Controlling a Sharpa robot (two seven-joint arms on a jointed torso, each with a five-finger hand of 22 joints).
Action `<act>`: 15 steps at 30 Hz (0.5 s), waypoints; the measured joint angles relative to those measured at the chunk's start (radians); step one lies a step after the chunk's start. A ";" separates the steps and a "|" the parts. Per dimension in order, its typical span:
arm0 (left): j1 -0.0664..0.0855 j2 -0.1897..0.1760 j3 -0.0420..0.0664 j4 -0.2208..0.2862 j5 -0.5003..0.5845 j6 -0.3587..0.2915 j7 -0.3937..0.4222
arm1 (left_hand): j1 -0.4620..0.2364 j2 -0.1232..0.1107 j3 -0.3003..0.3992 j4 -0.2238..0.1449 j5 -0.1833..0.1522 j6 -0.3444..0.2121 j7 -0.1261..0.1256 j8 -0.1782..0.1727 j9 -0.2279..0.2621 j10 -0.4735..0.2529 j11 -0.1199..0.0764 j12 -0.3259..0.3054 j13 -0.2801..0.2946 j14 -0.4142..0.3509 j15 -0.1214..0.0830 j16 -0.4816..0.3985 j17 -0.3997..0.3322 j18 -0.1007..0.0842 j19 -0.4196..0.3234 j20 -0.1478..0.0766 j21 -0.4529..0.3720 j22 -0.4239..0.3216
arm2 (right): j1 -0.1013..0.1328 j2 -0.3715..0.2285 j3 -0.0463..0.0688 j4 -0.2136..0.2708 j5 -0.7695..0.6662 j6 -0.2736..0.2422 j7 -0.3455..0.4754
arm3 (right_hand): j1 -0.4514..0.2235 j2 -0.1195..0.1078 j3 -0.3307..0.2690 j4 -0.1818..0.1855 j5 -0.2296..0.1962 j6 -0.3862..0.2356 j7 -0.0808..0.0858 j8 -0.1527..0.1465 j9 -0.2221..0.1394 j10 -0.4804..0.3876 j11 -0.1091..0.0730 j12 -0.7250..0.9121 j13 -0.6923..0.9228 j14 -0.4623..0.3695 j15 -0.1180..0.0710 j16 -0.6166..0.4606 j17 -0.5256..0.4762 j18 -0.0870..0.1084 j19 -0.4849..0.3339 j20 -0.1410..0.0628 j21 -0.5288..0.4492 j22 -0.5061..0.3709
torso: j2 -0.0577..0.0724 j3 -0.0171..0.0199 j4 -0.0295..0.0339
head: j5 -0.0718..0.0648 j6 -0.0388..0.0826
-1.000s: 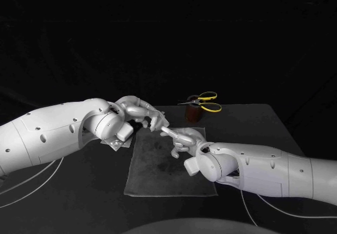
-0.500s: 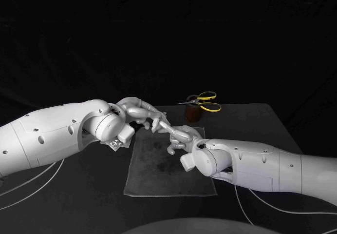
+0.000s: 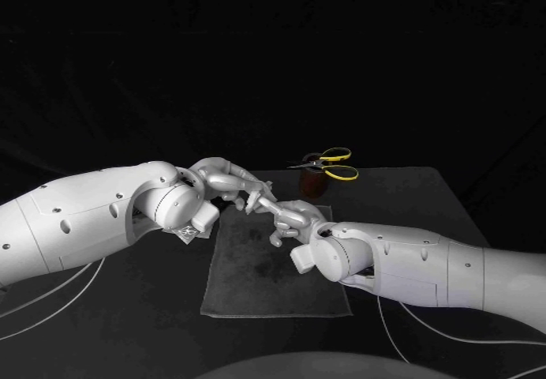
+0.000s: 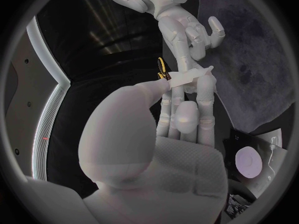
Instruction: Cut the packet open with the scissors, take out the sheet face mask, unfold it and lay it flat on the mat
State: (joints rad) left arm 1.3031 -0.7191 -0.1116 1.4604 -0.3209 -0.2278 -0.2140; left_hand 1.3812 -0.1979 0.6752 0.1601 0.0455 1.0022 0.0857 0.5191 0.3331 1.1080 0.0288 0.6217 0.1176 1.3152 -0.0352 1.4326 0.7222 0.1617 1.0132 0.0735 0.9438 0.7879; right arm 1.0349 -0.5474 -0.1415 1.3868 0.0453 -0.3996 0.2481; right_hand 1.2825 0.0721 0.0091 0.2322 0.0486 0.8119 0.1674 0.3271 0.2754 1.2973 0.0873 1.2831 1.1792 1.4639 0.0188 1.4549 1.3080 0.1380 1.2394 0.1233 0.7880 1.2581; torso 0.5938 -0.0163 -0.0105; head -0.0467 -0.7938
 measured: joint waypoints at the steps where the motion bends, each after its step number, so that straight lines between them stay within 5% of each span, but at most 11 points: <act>1: 0.000 0.000 0.000 0.001 0.001 0.000 0.000 | 0.000 0.000 0.000 0.000 0.000 0.000 0.000 0.000 0.000 0.000 0.000 0.000 0.000 0.000 0.000 0.000 0.000 0.000 0.000 0.000 0.000 0.000 | 0.000 0.000 0.001 -0.001 0.000 -0.001 0.001 | 0.025 0.009 0.015 -0.015 0.000 0.009 -0.005 0.008 0.001 0.002 -0.002 0.001 0.001 -0.003 -0.004 0.000 0.000 0.000 0.004 -0.004 0.003 0.001 | 0.000 0.0000 -0.0001 | 0.000 0.000; 8: 0.000 0.000 0.000 0.005 0.007 0.000 0.001 | 0.000 0.000 0.002 -0.002 0.000 0.000 0.000 0.000 0.003 0.000 0.000 0.000 -0.001 0.000 0.000 0.000 0.000 0.000 0.000 0.000 0.000 0.000 | 0.000 0.004 0.002 -0.008 0.002 -0.010 0.009 | 0.129 0.044 0.123 -0.128 0.000 0.061 -0.032 0.039 0.002 0.005 -0.016 0.006 0.010 -0.006 -0.018 0.004 -0.001 0.000 0.016 -0.023 0.020 0.009 | 0.000 0.0000 -0.0002 | -0.001 -0.001; 15: -0.001 -0.001 0.000 0.008 0.014 0.001 0.001 | 0.000 0.000 0.003 -0.003 0.001 0.001 -0.004 0.000 0.003 0.000 0.000 0.000 -0.001 0.000 0.000 0.000 0.000 0.000 0.000 0.000 0.000 -0.001 | 0.000 0.006 0.005 -0.016 0.002 -0.027 0.019 | 0.135 0.036 0.274 -0.220 -0.007 0.112 -0.047 0.086 0.003 0.005 -0.016 0.009 0.015 -0.018 -0.030 0.012 -0.001 -0.012 0.038 -0.045 0.062 0.030 | 0.000 0.0001 -0.0005 | -0.004 -0.001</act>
State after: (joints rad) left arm 1.3025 -0.7204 -0.1115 1.4687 -0.3070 -0.2271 -0.2127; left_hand 1.3813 -0.1980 0.6778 0.1572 0.0462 1.0028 0.0816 0.5191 0.3362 1.1080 0.0288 0.6217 0.1167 1.3151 -0.0352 1.4325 0.7220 0.1613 1.0131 0.0735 0.9437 0.7870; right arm 1.0351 -0.5410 -0.1367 1.3709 0.0473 -0.4263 0.2676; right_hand 1.4174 0.1083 0.2828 0.0120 0.0418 0.9239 0.1199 0.4131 0.2779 1.3026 0.0710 1.2924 1.1940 1.4461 -0.0115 1.4668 1.3074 0.1264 1.2772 0.0779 0.8500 1.2877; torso 0.5937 -0.0162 -0.0109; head -0.0503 -0.7951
